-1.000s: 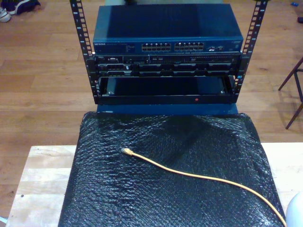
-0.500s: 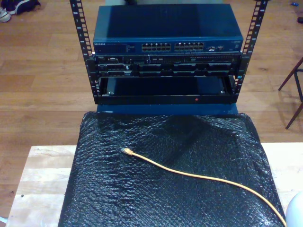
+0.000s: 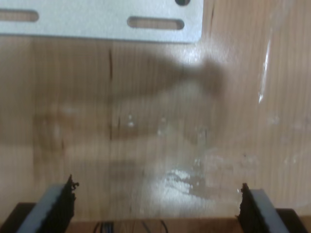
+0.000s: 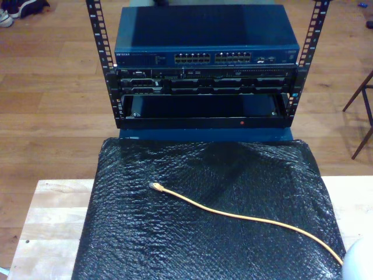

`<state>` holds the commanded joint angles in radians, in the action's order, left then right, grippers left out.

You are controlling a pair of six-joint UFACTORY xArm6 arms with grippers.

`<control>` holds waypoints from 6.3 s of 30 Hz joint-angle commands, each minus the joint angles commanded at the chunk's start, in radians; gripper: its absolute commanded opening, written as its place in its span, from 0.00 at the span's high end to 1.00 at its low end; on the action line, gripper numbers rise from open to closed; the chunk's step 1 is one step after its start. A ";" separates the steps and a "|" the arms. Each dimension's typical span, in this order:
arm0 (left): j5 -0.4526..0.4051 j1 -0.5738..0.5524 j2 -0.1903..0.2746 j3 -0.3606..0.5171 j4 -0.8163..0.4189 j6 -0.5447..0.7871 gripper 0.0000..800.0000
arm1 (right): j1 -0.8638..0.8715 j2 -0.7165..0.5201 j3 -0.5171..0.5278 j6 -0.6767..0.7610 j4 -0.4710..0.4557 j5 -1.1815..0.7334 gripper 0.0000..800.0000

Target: Grab the cable and plug it in

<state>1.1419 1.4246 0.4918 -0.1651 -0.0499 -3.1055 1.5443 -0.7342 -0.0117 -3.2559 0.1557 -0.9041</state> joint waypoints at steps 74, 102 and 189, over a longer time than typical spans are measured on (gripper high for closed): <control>0.439 -0.875 0.038 -0.361 0.351 -0.982 0.00 | -0.523 0.120 -0.829 1.260 0.382 -0.910 0.00; 0.428 -0.904 0.017 -0.359 0.400 -1.000 0.00 | -1.135 0.130 -0.855 1.705 0.468 -0.562 0.00; 0.411 -0.901 -0.018 -0.361 0.400 -1.014 0.00 | -2.222 1.203 -1.413 2.843 -0.170 -0.110 0.39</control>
<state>1.5532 0.5240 0.4733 -0.5257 0.3506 -4.1197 -0.6774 0.4687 -1.4248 -0.4127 -0.0146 -1.0146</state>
